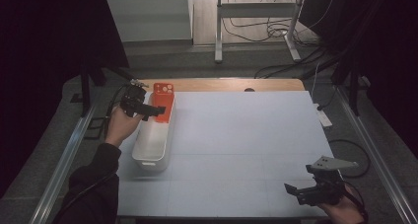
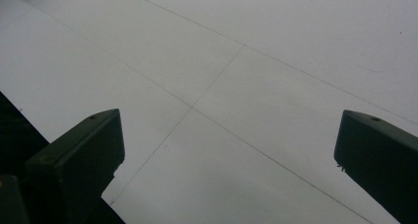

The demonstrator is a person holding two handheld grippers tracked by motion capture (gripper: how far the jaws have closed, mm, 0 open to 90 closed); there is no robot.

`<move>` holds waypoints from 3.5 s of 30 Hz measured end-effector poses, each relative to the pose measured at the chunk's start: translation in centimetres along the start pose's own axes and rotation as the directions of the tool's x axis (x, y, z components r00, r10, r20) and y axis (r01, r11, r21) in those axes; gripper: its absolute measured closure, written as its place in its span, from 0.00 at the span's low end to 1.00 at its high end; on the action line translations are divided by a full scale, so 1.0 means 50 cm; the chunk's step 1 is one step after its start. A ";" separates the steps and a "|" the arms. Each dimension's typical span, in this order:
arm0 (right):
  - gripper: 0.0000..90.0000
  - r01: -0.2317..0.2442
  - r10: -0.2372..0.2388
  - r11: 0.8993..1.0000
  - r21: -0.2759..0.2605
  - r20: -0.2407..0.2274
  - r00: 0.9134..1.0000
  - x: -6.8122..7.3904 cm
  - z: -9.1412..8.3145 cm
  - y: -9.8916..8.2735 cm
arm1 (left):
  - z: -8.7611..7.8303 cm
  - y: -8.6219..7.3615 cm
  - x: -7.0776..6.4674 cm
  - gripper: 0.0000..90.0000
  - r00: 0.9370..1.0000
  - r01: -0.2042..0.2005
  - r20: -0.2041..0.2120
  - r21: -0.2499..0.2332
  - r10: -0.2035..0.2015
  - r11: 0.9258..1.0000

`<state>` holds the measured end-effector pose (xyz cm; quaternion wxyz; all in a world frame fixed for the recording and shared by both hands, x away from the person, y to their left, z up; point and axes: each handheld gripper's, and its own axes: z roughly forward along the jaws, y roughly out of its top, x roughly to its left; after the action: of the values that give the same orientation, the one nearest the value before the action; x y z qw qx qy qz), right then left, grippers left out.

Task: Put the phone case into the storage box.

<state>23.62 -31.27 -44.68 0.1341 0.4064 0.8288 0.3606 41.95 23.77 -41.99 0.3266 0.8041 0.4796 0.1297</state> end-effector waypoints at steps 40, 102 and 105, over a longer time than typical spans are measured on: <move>0.00 0.011 -0.011 1.000 0.008 0.009 1.000 0.004 0.001 0.001 | -0.042 -0.078 -0.101 0.00 0.989 -0.121 0.074 -0.099 0.129 0.988; 0.00 0.009 -0.009 1.000 0.017 0.026 1.000 0.006 0.002 0.002 | -0.129 -0.242 -0.183 0.00 0.990 -0.121 0.052 -0.165 0.131 0.979; 0.00 0.009 -0.010 1.000 0.017 0.027 1.000 0.006 0.003 0.002 | -0.139 -0.257 -0.187 0.00 0.991 -0.109 0.052 -0.170 0.120 0.979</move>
<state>23.56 -30.94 -44.68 0.1435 0.4083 0.8319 0.3474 24.77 22.77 -44.11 0.3994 0.8039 0.4096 0.1627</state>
